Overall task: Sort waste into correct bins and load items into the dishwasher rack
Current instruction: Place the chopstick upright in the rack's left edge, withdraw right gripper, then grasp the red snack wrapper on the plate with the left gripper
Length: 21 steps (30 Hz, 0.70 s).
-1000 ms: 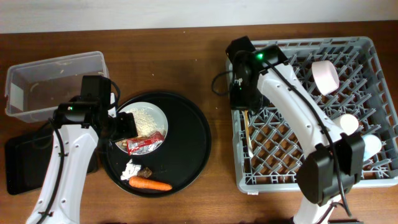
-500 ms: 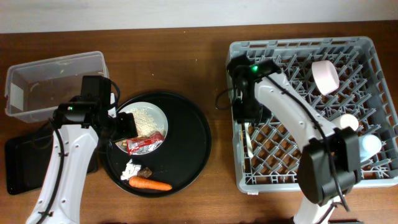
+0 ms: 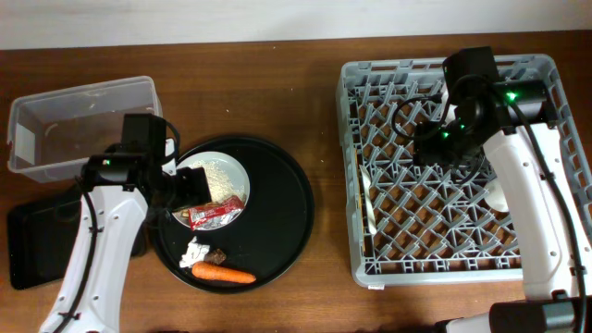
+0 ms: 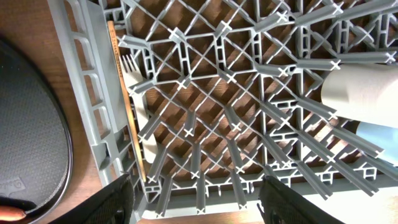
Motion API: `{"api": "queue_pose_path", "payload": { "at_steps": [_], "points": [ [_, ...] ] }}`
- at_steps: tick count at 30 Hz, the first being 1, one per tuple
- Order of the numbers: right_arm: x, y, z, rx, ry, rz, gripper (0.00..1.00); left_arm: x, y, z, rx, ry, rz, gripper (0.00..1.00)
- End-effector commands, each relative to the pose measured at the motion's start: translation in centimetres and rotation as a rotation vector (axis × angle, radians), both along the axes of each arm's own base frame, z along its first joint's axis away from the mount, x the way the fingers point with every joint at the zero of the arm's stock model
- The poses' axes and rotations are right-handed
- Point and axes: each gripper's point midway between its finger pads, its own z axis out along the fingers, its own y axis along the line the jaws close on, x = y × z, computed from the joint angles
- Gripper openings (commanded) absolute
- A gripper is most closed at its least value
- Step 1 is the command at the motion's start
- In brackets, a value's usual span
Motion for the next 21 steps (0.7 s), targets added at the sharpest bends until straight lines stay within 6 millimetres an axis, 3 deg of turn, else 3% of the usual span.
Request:
{"api": "queue_pose_path", "payload": {
  "at_steps": [1, 4, 7, 10, 15, 21],
  "points": [
    [-0.1, -0.2, -0.4, -0.001, 0.015, 0.017, 0.68, -1.1, -2.0, -1.8, -0.125, 0.032, -0.008, 0.92],
    [-0.1, -0.2, -0.4, -0.001, 0.016, 0.017, 0.68, -1.4, -2.7, -3.5, -0.197, 0.066, 0.155, 0.92],
    [-0.2, -0.2, -0.5, -0.001, 0.018, 0.017, 0.68, -1.8, -2.7, -4.3, -0.233, 0.108, 0.36, 0.99],
    [-0.2, -0.2, -0.5, -0.001, 0.018, 0.017, 0.68, -2.1, -2.7, -4.8, -0.263, 0.143, 0.554, 0.99],
    [-0.2, -0.2, -0.4, 0.0, 0.018, 0.018, 0.68, -0.7, -3.4, -5.2, -0.283, 0.121, 0.602, 0.99],
    [-0.4, -0.2, -0.5, -0.001, 0.027, 0.017, 0.68, -0.2, -5.5, -7.8, -0.267, 0.186, 0.61, 0.99]
  ]
}}
